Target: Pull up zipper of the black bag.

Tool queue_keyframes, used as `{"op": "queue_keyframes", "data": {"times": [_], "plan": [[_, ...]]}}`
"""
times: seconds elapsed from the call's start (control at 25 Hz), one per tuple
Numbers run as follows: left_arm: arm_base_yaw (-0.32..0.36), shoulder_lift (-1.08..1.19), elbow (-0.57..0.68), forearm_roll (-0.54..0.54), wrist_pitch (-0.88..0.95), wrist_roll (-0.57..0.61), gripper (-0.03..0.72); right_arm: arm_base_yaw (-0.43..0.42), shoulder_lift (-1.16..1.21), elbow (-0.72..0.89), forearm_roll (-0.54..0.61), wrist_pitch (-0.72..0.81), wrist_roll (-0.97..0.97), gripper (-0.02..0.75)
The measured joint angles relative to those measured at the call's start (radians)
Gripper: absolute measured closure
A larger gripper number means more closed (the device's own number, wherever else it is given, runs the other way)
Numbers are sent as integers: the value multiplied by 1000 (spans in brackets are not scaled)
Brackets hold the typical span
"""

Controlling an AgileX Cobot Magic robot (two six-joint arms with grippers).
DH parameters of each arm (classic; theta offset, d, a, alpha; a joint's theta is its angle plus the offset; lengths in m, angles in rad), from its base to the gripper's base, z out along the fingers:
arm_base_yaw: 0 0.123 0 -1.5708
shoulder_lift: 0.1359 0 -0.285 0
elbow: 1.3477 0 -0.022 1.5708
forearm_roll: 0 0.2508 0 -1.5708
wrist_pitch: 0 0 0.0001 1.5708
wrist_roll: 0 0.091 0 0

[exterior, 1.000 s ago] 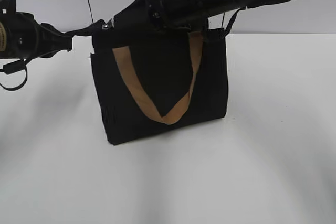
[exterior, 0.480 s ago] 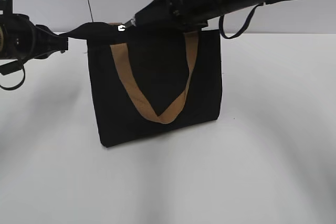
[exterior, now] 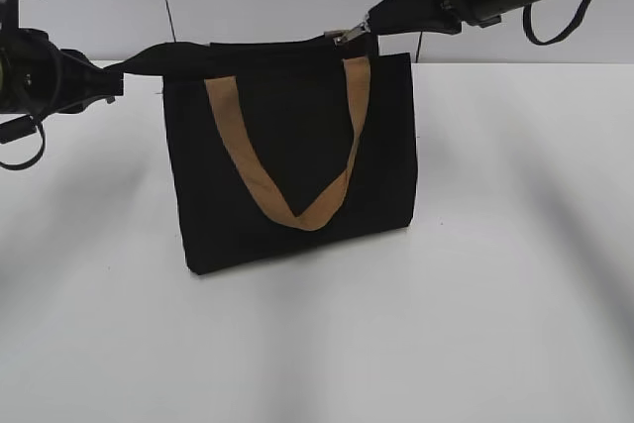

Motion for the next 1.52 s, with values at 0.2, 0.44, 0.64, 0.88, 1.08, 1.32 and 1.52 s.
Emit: {"op": "queue_keyframes", "data": {"times": [0.2,0.44,0.64,0.88,1.08,1.32,1.52], "plan": [[1,0,0,-1,-32,-1,682,-37,-25,0,-68,19,16,753],[-18,0,0,-10,-74,-33,565,-18,-31,-1,-89,42,-7,589],[-68,0,0,-11,-84,-154,160,-9,-79,-1,-179,61,-17,202],[-104,-40,1,-11,39,-182,117,-8,-152,-1,-422,87,114,150],[-164,-81,1,-29,287,-184,115,1,-213,-1,-578,144,209,150],[-266,-154,1,-312,511,-26,138,1,-275,0,-648,212,275,150],[-287,-299,1,-602,638,242,158,1,-373,80,-653,205,284,150]]}}
